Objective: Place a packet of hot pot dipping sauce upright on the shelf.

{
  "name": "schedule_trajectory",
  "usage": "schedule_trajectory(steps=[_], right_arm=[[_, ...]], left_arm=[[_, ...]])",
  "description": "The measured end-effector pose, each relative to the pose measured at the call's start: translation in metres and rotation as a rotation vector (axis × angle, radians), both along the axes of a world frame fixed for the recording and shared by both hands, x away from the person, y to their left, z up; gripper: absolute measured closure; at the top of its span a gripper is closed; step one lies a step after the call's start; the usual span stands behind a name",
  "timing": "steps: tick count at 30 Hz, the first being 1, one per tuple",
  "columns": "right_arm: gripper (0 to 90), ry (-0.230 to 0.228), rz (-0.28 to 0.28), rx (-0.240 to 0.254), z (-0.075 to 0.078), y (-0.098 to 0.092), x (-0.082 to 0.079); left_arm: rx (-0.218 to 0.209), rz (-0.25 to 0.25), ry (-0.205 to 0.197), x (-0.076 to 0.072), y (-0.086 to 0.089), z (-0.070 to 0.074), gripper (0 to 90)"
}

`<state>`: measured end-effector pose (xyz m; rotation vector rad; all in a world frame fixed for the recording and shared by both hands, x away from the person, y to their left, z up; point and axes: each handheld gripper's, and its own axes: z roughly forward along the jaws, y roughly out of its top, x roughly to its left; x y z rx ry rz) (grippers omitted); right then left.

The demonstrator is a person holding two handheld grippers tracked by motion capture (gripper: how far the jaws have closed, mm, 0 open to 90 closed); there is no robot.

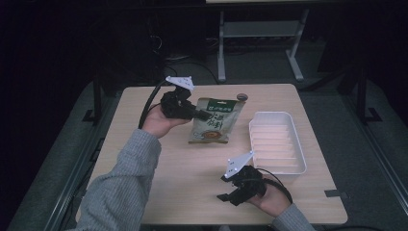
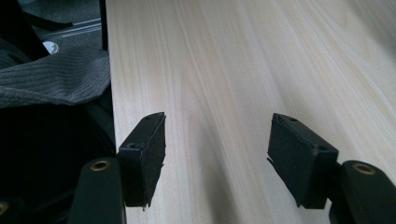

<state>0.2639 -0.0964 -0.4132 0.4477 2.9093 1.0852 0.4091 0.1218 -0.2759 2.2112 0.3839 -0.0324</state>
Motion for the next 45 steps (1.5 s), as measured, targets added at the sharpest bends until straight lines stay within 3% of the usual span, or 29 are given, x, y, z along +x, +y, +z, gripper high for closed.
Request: schedule_trajectory(steps=[8,24,36,45], right_arm=[[34.5,-0.007,0.011,0.001,-0.002,0.001,-0.002],[32.1,-0.003,0.017,-0.011,-0.008,-0.005,-0.006],[31.4,0.001,0.006,-0.01,-0.008,-0.012,-0.007],[31.1,0.024,0.035,-0.012,-0.012,-0.012,-0.007]], left_arm=[[0.019,-0.026,-0.015,0.011,-0.027,0.012,90.0],[0.001,-0.064,-0.026,0.037,-0.078,0.024,89.9],[0.03,-0.096,-0.025,0.05,-0.119,0.015,90.0],[0.035,-0.101,-0.015,0.063,-0.137,0.006,89.9]])
